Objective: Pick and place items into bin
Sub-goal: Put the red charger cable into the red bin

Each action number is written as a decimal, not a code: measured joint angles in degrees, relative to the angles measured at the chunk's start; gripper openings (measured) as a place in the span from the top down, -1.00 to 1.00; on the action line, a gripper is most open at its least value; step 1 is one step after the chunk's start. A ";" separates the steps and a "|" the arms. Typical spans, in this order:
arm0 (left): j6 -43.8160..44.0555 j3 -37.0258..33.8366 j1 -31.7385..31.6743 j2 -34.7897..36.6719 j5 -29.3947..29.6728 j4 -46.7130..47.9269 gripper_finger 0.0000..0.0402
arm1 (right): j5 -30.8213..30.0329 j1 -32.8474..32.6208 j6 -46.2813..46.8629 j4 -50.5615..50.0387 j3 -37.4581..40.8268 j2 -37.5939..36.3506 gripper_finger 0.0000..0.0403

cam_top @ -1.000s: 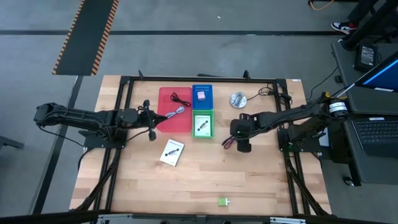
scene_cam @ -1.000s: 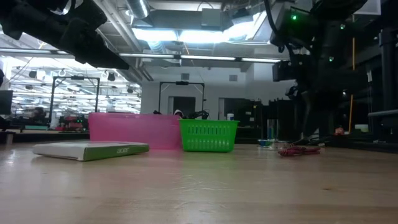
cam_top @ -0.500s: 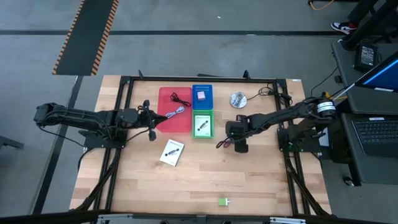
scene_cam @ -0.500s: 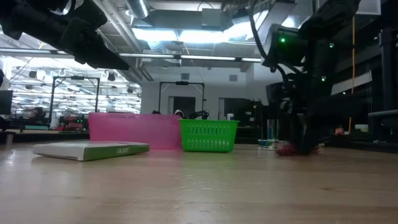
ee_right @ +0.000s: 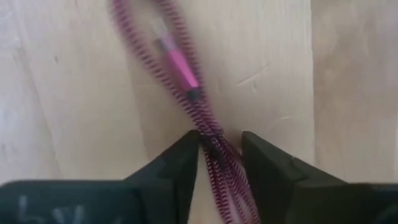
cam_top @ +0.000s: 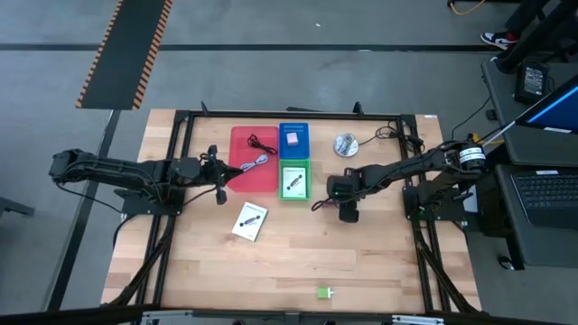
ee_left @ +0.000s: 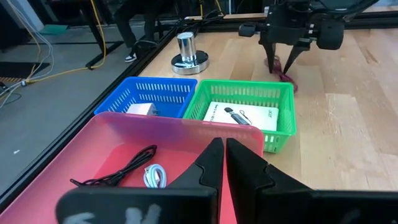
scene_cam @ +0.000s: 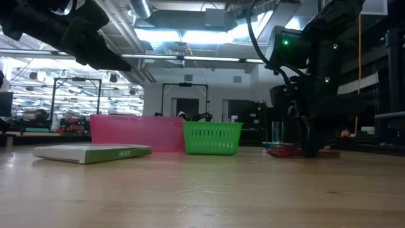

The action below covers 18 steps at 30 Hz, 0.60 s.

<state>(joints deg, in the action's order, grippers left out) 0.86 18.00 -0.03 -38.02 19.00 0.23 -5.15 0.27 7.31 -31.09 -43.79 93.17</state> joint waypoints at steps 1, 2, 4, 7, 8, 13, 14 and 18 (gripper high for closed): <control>0.02 0.00 -0.01 0.00 0.00 0.00 0.92 | 0.32 0.00 0.03 0.02 0.01 0.02 0.43; 0.02 0.00 -0.02 0.00 -0.01 0.00 0.92 | 0.54 0.00 0.01 0.04 0.02 0.02 0.49; 0.04 0.00 -0.02 0.00 0.00 0.00 0.92 | 0.70 -0.04 -0.02 0.07 0.02 0.04 0.62; 0.07 0.00 -0.02 0.00 0.00 0.00 0.92 | 0.84 -0.04 -0.04 0.04 0.02 0.04 0.83; 0.07 0.00 -0.01 0.00 0.00 0.00 0.92 | 0.79 -0.04 -0.03 0.00 0.02 0.02 0.90; 0.09 0.00 -0.02 0.00 0.00 0.00 0.92 | 0.92 -0.02 0.20 0.07 0.20 -0.53 0.95; 0.09 0.00 -0.02 0.00 0.00 0.00 0.92 | 0.95 -0.02 0.20 0.09 0.25 -0.86 0.96; 0.09 0.00 -0.01 0.00 0.00 0.02 0.92 | 2.31 0.04 0.03 0.80 0.39 -2.52 0.98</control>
<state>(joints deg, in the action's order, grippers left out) 0.95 18.00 -0.05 -38.02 19.00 0.25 -2.84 0.32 7.33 -30.29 -43.40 90.64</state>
